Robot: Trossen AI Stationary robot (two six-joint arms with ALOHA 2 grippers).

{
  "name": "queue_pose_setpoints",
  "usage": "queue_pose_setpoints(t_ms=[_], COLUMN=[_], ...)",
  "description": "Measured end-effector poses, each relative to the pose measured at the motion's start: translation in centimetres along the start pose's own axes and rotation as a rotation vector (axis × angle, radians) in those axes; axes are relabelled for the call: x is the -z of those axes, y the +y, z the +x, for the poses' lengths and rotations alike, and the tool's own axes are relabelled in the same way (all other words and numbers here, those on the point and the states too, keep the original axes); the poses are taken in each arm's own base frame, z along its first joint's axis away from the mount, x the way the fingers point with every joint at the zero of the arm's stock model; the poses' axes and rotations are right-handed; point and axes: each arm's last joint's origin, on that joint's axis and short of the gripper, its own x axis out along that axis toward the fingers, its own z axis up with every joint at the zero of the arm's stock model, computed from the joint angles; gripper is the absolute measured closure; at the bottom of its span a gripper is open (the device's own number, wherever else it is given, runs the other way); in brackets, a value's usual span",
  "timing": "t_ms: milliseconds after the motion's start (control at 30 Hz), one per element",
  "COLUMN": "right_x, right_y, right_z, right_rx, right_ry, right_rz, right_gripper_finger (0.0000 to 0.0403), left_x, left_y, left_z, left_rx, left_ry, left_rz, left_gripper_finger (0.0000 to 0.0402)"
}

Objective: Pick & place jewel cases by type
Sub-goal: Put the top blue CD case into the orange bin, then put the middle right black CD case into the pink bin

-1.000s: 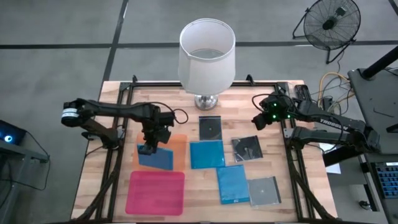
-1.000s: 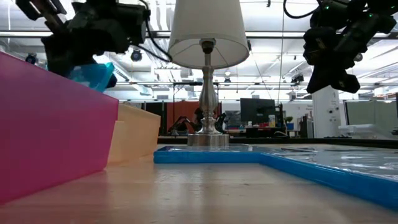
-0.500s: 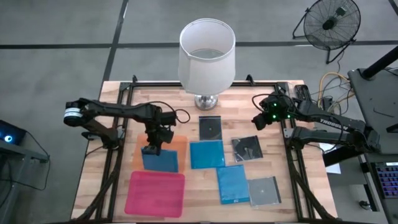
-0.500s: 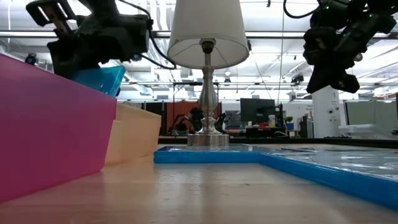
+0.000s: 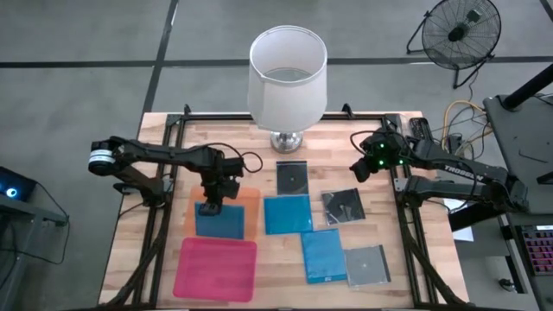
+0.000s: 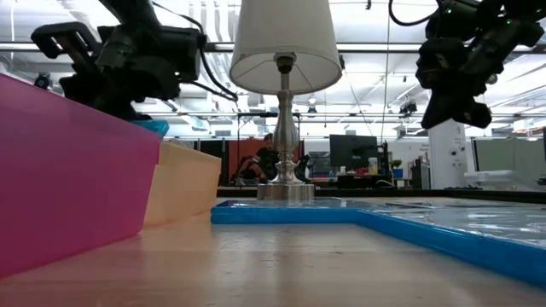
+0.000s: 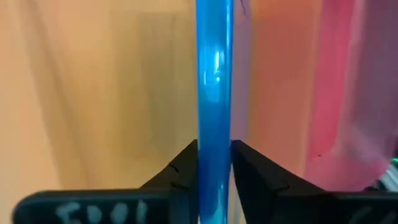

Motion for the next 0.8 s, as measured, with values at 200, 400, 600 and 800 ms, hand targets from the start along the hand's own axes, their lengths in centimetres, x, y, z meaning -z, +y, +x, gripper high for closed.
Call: queue_pose_setpoints(t_ms=[200,400,600,800], right_x=[0.1,0.1,0.1,0.1], right_y=[-0.1,-0.1,-0.1,-0.1], right_z=[0.1,0.1,0.1,0.1], right_rx=[0.002,-0.003,-0.002,0.000], right_ry=[0.005,0.009,0.009,0.008], right_rz=[0.001,0.001,-0.009,-0.011], right_gripper_finger=[0.0394,0.0394,0.0394,0.0394], left_x=[-0.2,-0.2,-0.2,-2.0], left_y=[0.2,0.5,0.5,-0.1], left_z=[-0.3,-0.4,-0.5,-2.5], left_rx=[-0.106,-0.175,-0.203,-0.218], left_ry=[0.010,0.019,0.023,-0.088], left_rz=[-0.008,-0.061,-0.078,-0.165], left_gripper_finger=[0.0258,0.0165,0.0093,0.0089])
